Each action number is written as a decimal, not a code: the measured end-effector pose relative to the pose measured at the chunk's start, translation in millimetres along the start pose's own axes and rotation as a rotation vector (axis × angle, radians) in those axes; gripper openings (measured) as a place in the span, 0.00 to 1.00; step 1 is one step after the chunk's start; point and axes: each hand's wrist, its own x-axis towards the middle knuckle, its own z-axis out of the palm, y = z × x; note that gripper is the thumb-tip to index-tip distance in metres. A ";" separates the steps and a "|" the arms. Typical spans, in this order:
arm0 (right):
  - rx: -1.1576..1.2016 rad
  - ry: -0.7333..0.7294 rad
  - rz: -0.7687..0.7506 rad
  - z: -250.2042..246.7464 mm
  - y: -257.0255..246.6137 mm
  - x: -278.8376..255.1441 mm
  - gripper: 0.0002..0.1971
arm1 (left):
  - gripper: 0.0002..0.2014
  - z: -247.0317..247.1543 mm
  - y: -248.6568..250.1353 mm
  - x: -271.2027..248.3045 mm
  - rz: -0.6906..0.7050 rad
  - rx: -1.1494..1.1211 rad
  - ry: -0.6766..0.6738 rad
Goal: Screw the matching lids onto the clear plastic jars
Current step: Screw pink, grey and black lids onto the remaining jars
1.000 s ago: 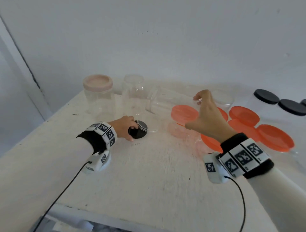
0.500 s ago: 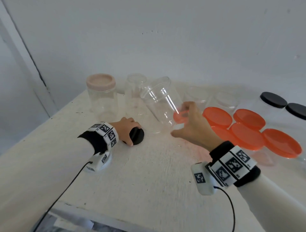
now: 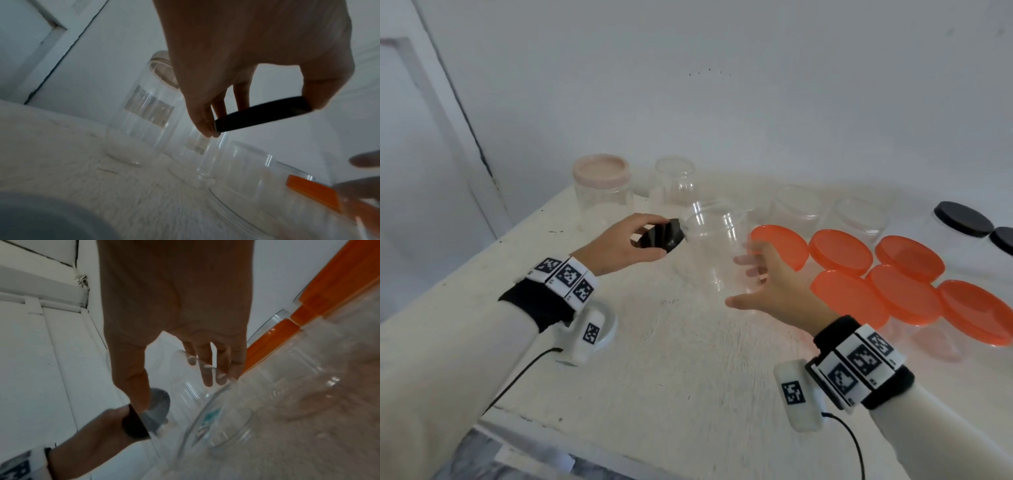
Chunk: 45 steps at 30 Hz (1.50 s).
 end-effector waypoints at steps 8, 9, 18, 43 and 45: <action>0.005 -0.112 0.045 17.1 9.9 7.0 0.43 | 0.28 7.0 12.9 -12.1 0.095 -0.308 0.126; 0.020 -0.129 0.049 18.6 10.8 8.0 0.45 | 0.28 7.8 15.3 -12.0 0.106 -0.318 0.137; 0.070 -0.159 0.081 19.3 21.4 6.7 0.46 | 0.28 22.9 40.4 -10.9 0.243 -0.158 0.101; 0.234 -0.008 0.012 15.5 23.8 1.9 0.41 | 0.35 52.9 65.3 10.1 0.378 0.165 -0.083; 0.192 -0.063 0.015 12.0 21.4 0.6 0.42 | 0.36 52.2 65.7 9.8 0.368 0.156 -0.095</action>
